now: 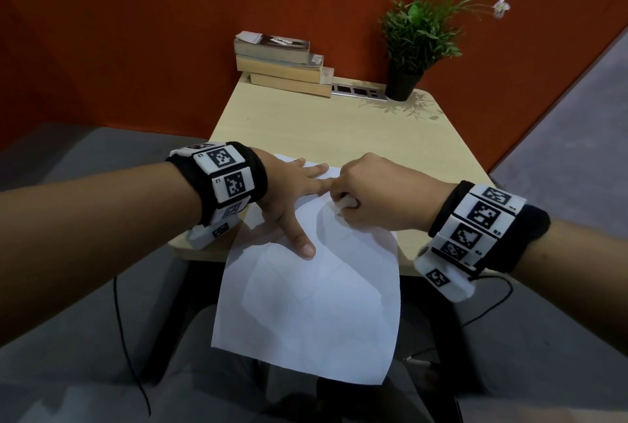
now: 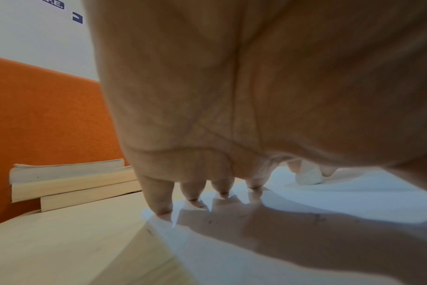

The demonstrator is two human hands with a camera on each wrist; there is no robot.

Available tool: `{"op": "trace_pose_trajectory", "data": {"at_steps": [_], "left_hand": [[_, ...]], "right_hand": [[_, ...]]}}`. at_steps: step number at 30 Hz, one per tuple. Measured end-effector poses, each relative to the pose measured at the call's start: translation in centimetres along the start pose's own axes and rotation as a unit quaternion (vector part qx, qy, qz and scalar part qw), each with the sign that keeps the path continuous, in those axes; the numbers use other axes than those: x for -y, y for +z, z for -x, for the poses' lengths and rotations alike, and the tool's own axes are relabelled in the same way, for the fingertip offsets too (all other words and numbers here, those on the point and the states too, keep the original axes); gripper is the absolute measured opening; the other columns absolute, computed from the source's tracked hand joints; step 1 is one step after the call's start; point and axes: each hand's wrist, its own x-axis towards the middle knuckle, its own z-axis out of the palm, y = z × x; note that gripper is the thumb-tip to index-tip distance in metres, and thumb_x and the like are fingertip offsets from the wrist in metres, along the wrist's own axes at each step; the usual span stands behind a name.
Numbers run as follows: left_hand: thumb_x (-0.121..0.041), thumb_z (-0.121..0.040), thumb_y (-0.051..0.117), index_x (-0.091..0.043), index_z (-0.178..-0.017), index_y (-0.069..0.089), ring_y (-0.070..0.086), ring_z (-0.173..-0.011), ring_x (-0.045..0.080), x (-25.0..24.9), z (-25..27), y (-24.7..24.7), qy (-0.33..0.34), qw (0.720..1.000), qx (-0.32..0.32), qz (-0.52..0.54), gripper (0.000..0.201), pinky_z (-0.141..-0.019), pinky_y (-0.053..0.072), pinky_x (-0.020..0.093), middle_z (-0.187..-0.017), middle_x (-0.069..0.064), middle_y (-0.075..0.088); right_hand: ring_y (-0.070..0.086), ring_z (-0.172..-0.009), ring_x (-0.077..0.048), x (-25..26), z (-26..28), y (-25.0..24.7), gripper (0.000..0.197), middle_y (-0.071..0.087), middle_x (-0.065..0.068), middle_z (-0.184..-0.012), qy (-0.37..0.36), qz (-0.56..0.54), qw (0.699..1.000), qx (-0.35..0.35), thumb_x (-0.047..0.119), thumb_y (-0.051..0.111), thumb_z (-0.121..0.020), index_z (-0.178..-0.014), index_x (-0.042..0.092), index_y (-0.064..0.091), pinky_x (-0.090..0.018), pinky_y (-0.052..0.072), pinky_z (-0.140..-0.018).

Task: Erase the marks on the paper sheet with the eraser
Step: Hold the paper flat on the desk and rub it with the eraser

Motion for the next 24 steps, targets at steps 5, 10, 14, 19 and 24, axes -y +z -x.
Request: {"op": "trace_pose_trajectory", "data": {"at_steps": [5, 10, 14, 19, 24], "left_hand": [[-0.092, -0.054, 0.071, -0.051, -0.158, -0.020, -0.023, -0.157, 0.020, 0.0, 0.0, 0.0, -0.004, 1.000, -0.001, -0.004, 0.145, -0.126, 0.001, 0.064, -0.168, -0.018, -0.028], [-0.092, -0.053, 0.072, -0.055, -0.157, -0.019, -0.022, -0.157, 0.021, 0.1, -0.1, 0.1, -0.002, 1.000, 0.001, -0.003, 0.142, -0.125, 0.002, 0.066, -0.168, -0.018, -0.028], [-0.092, -0.055, 0.071, -0.052, -0.157, -0.021, -0.023, -0.157, 0.021, 0.1, -0.2, 0.1, -0.006, 1.000, 0.002, -0.006, 0.144, -0.125, 0.000, 0.065, -0.168, -0.018, -0.029], [-0.094, -0.051, 0.071, -0.056, -0.155, -0.020, -0.022, -0.157, 0.022, 0.2, -0.4, 0.2, 0.000, 1.000, 0.002, -0.005, 0.143, -0.124, 0.002, 0.067, -0.168, -0.018, -0.028], [-0.093, -0.054, 0.071, -0.051, -0.157, -0.022, -0.023, -0.157, 0.021, 0.1, -0.3, 0.1, -0.008, 1.000, 0.003, -0.008, 0.145, -0.125, 0.000, 0.065, -0.168, -0.019, -0.028]], "right_hand": [[0.057, -0.071, -0.030, -1.4, -0.5, -0.2, 0.013, 0.059, -0.007, -0.076, 0.028, 0.002, 1.000, -0.004, 0.014, 0.059, -0.089, -0.077, 0.011, 0.064, -0.043, 0.052, -0.063], [0.042, -0.058, -0.025, -0.2, 0.1, -0.2, 0.020, 0.050, 0.000, -0.059, -0.021, -0.007, 1.000, 0.008, 0.013, 0.057, -0.086, -0.066, 0.009, 0.055, -0.044, 0.045, -0.057], [0.053, -0.065, -0.027, -1.7, -0.3, -0.4, 0.027, 0.057, -0.002, -0.066, 0.031, -0.008, 0.999, 0.003, 0.017, 0.062, -0.086, -0.063, 0.025, 0.051, -0.043, 0.053, -0.060], [0.040, -0.056, -0.025, 0.4, 0.3, -0.1, 0.020, 0.053, -0.011, -0.062, -0.003, -0.002, 1.000, 0.011, 0.013, 0.056, -0.084, -0.065, 0.009, 0.052, -0.044, 0.043, -0.055], [0.055, -0.065, -0.027, -1.6, 0.0, -0.6, 0.030, 0.055, 0.000, -0.066, 0.055, -0.011, 0.998, 0.007, 0.016, 0.061, -0.086, -0.061, 0.027, 0.049, -0.043, 0.054, -0.059]]}}
